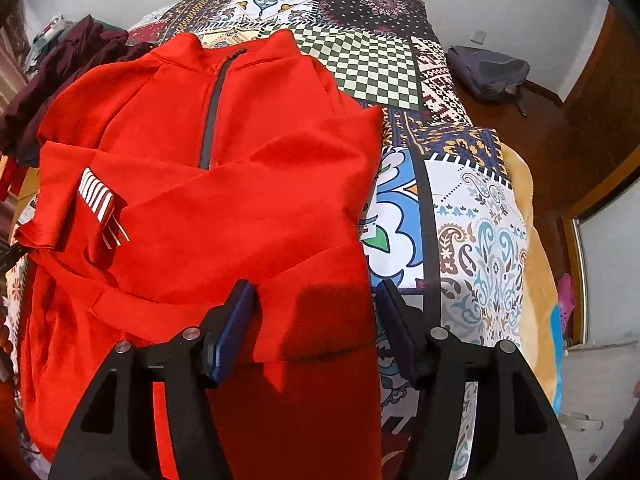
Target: Fold large clothes
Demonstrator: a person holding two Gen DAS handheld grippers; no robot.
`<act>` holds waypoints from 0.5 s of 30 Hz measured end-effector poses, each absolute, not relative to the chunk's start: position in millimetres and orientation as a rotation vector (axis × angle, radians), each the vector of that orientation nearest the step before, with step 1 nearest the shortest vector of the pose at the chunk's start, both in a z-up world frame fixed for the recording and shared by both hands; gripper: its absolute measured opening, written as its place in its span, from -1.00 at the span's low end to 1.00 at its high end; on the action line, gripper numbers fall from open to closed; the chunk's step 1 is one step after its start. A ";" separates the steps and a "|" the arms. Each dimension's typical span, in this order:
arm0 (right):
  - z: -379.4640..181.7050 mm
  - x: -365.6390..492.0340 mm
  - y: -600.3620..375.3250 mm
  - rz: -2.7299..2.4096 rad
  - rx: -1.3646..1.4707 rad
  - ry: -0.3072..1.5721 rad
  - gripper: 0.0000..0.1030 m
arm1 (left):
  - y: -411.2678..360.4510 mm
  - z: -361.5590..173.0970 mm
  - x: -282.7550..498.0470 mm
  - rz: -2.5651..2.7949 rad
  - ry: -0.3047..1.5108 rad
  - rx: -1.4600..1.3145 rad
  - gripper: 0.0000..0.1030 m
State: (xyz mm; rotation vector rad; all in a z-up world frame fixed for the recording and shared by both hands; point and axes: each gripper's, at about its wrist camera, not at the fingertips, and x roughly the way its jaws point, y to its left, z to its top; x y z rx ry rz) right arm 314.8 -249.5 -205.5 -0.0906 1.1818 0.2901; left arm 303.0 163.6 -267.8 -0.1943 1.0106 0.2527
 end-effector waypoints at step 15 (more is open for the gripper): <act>-179.2 300.5 -245.1 0.301 -0.100 1.138 0.15 | 85.8 -265.3 345.4 -0.073 0.978 0.212 -0.26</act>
